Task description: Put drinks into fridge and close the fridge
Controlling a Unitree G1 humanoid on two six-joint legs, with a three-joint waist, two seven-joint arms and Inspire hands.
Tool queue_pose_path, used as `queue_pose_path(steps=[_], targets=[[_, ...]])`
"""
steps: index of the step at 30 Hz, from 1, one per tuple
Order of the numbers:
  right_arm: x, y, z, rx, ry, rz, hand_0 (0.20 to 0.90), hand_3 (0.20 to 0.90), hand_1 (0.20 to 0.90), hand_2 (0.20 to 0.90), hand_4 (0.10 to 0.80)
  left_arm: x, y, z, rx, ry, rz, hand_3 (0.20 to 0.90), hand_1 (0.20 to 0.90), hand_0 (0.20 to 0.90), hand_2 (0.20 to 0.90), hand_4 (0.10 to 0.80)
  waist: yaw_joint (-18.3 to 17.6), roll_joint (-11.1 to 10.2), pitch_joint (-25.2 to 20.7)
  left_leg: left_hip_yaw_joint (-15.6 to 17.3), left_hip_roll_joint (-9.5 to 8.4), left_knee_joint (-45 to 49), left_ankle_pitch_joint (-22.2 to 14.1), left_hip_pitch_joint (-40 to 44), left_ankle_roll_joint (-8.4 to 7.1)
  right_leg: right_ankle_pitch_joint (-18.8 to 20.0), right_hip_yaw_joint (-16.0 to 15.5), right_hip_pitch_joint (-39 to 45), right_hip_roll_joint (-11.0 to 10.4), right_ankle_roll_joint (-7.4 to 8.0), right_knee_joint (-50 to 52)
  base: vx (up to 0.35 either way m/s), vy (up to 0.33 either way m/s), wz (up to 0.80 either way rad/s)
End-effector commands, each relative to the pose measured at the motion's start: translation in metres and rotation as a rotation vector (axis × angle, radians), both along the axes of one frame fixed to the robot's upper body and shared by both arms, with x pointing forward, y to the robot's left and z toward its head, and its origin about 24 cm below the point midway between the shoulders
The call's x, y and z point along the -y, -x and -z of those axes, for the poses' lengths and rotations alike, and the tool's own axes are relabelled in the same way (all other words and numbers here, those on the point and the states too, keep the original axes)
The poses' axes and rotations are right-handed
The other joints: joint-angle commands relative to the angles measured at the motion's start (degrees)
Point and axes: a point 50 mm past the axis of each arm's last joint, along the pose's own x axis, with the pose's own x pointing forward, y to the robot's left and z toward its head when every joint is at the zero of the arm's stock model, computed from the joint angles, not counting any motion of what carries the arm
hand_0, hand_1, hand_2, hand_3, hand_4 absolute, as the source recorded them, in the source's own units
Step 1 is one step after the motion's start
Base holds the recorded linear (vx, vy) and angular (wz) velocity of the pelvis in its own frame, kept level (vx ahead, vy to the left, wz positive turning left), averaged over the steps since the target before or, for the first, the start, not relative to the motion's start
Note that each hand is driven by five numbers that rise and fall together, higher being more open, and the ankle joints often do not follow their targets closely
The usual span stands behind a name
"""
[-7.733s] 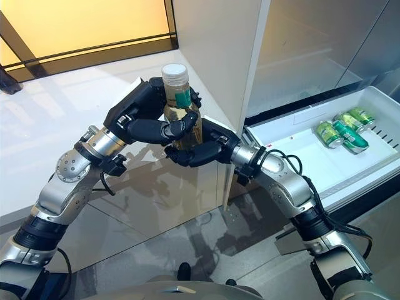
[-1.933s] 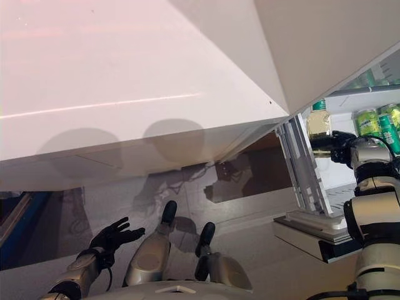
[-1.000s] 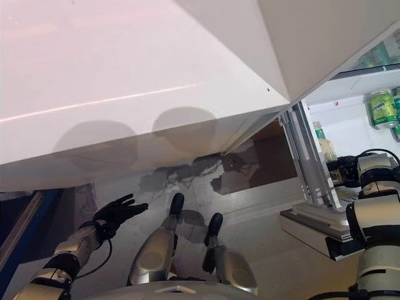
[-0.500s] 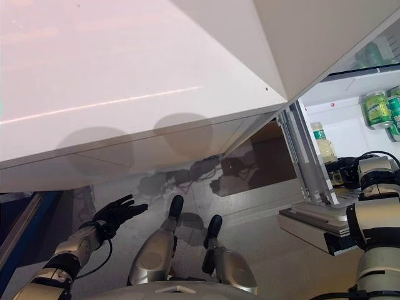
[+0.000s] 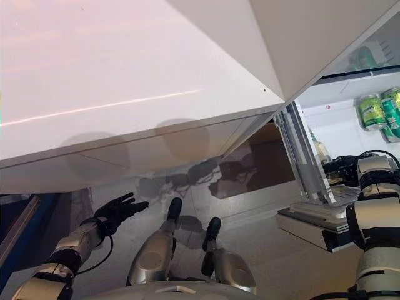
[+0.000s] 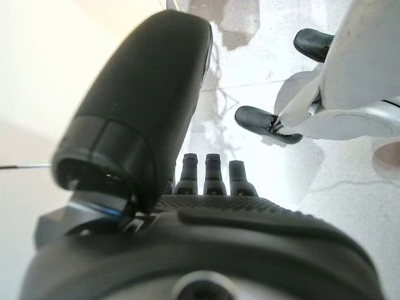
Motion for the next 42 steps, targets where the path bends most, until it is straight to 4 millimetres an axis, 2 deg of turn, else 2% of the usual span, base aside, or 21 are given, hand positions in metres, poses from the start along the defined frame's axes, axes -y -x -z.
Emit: queue_pose_path(steps=[1, 9, 14, 18, 20, 23, 24, 25, 26, 30, 33, 35, 36, 38, 42], targets=[[0.011, 0.002, -0.011, 0.025, 0.106, 0.015, 0.900, 0.900, 0.900, 0.900, 0.800, -0.012, 0.020, 0.009, -0.067, -0.039, -0.017, 0.900, 0.900, 0.900, 0.900, 0.800, -0.6, 0.4, -5.0, 0.1, -1.18, 1.7, -5.5, -2.5, 1.34, 4.1, 1.1, -7.3, -0.5, 3.59, 4.2, 0.000, 0.000, 0.00], [0.017, -0.001, -0.024, 0.190, 0.117, 0.070, 0.900, 0.900, 0.900, 0.900, 0.800, -0.011, 0.028, 0.014, -0.093, -0.034, -0.021, 0.900, 0.900, 0.900, 0.900, 0.800, -1.6, 1.0, -6.9, 0.6, -1.21, 1.1, -5.8, -1.0, 1.46, 3.6, 1.3, -6.3, -0.6, 3.63, 4.1, 0.008, 0.022, -0.04], [0.024, -0.005, -0.046, 0.337, 0.154, 0.087, 0.900, 0.900, 0.900, 0.900, 0.800, -0.009, 0.040, 0.024, -0.148, -0.033, -0.005, 0.900, 0.900, 0.900, 0.900, 0.800, -2.9, 1.8, -9.2, 1.0, -1.39, 0.7, -6.2, 0.5, 1.49, 3.2, 1.7, -5.2, -0.8, 3.65, 3.7, 0.026, 0.063, -0.02], [0.028, -0.009, -0.086, 0.534, 0.249, 0.073, 0.900, 0.900, 0.900, 0.900, 0.800, -0.001, 0.058, 0.036, -0.214, 0.009, 0.022, 0.900, 0.900, 0.900, 0.900, 0.800, -4.9, 3.6, -12.0, 1.6, -1.78, 0.5, -6.7, 2.1, 1.50, 2.5, 2.4, -4.2, -1.1, 3.69, 3.4, 0.022, 0.125, -0.05], [0.025, -0.011, -0.100, 0.604, 0.302, 0.065, 0.900, 0.900, 0.900, 0.900, 0.800, 0.001, 0.062, 0.039, -0.227, 0.024, 0.028, 0.900, 0.900, 0.900, 0.900, 0.800, -5.6, 4.2, -12.7, 1.7, -1.94, 0.4, -6.9, 2.4, 1.50, 2.3, 2.8, -3.9, -1.3, 3.70, 3.4, 0.012, 0.093, 0.00], [0.012, -0.011, -0.132, 0.792, 0.385, 0.034, 0.900, 0.900, 0.900, 0.900, 0.800, 0.007, 0.074, 0.047, -0.258, 0.061, 0.039, 0.900, 0.900, 0.900, 0.900, 0.800, -7.5, 5.5, -14.7, 2.1, -2.12, 0.3, -7.4, 3.7, 1.49, 1.8, 3.5, -3.1, -1.6, 3.80, 3.2, 0.028, 0.089, -0.02], [0.011, -0.010, -0.133, 0.808, 0.390, 0.035, 0.900, 0.900, 0.900, 0.900, 0.800, 0.008, 0.075, 0.047, -0.261, 0.062, 0.042, 0.900, 0.900, 0.900, 0.900, 0.800, -7.5, 5.5, -14.8, 2.1, -2.12, 0.3, -7.5, 3.8, 1.49, 1.8, 3.5, -3.0, -1.6, 3.81, 3.2, 0.055, 0.068, -0.05], [0.003, -0.007, -0.144, 0.896, 0.416, 0.020, 0.900, 0.900, 0.900, 0.900, 0.800, 0.010, 0.082, 0.051, -0.279, 0.077, 0.044, 0.900, 0.900, 0.900, 0.900, 0.800, -8.5, 6.1, -15.8, 2.3, -2.10, 0.3, -7.8, 4.3, 1.51, 1.5, 3.9, -2.5, -1.6, 3.80, 3.2, 0.040, 0.040, -0.05], [0.002, -0.005, -0.144, 0.918, 0.421, 0.019, 0.900, 0.900, 0.900, 0.900, 0.800, 0.010, 0.083, 0.051, -0.282, 0.078, 0.046, 0.900, 0.900, 0.900, 0.900, 0.800, -8.5, 6.2, -16.0, 2.3, -2.10, 0.3, -7.9, 4.5, 1.52, 1.4, 3.9, -2.4, -1.6, 3.80, 3.1, 0.052, 0.037, -0.08], [-0.021, 0.010, -0.161, 1.131, 0.446, -0.018, 0.900, 0.900, 0.900, 0.900, 0.800, 0.013, 0.099, 0.058, -0.320, 0.094, 0.045, 0.900, 0.900, 0.900, 0.900, 0.800, -10.7, 6.9, -17.9, 3.0, -1.95, 0.3, -8.8, 6.1, 1.65, 0.6, 4.9, -1.3, -1.4, 3.69, 3.2, 0.052, -0.008, -0.13], [-0.027, 0.023, -0.166, 1.226, 0.471, -0.023, 0.900, 0.900, 0.900, 0.900, 0.800, 0.014, 0.109, 0.061, -0.341, 0.096, 0.048, 0.900, 0.900, 0.900, 0.900, 0.800, -11.7, 7.2, -18.4, 3.5, -1.82, 0.6, -9.3, 7.0, 1.79, -0.1, 5.4, -0.7, -1.4, 3.44, 3.8, 0.036, -0.018, -0.08], [-0.031, 0.034, -0.166, 1.297, 0.490, -0.014, 0.900, 0.900, 0.900, 0.900, 0.800, 0.015, 0.118, 0.064, -0.354, 0.101, 0.046, 0.900, 0.900, 0.900, 0.900, 0.800, -12.5, 7.5, -18.6, 4.2, -1.55, 1.4, -9.9, 7.5, 1.87, -0.9, 5.7, -0.4, -1.3, 3.12, 4.9, 0.056, -0.022, -0.21], [-0.031, 0.046, -0.166, 1.360, 0.515, 0.017, 0.900, 0.900, 0.900, 0.900, 0.800, 0.016, 0.125, 0.066, -0.360, 0.106, 0.040, 0.900, 0.900, 0.900, 0.900, 0.800, -13.6, 7.8, -18.6, 4.7, -1.56, 2.9, -10.7, 7.9, 2.13, -1.7, 6.2, -0.2, -1.2, 2.72, 6.2, 0.049, -0.023, -0.19], [-0.029, 0.055, -0.162, 1.398, 0.522, 0.055, 0.900, 0.900, 0.900, 0.900, 0.800, 0.016, 0.129, 0.067, -0.363, 0.108, 0.039, 0.900, 0.900, 0.900, 0.900, 0.800, -14.0, 7.8, -18.4, 5.0, -1.66, 4.5, -11.6, 8.0, 2.30, -2.2, 6.3, 0.0, -1.3, 2.50, 7.3, 0.031, -0.024, -0.08], [-0.024, 0.087, -0.143, 1.541, 0.476, 0.159, 0.900, 0.900, 0.900, 0.900, 0.800, 0.024, 0.142, 0.072, -0.380, 0.121, 0.023, 0.900, 0.900, 0.900, 0.900, 0.800, -15.3, 8.1, -17.5, 5.3, -2.08, 9.0, -14.3, 8.6, 3.25, -4.1, 7.3, 0.6, -1.0, 1.75, 10.6, 0.043, -0.028, -0.15]])
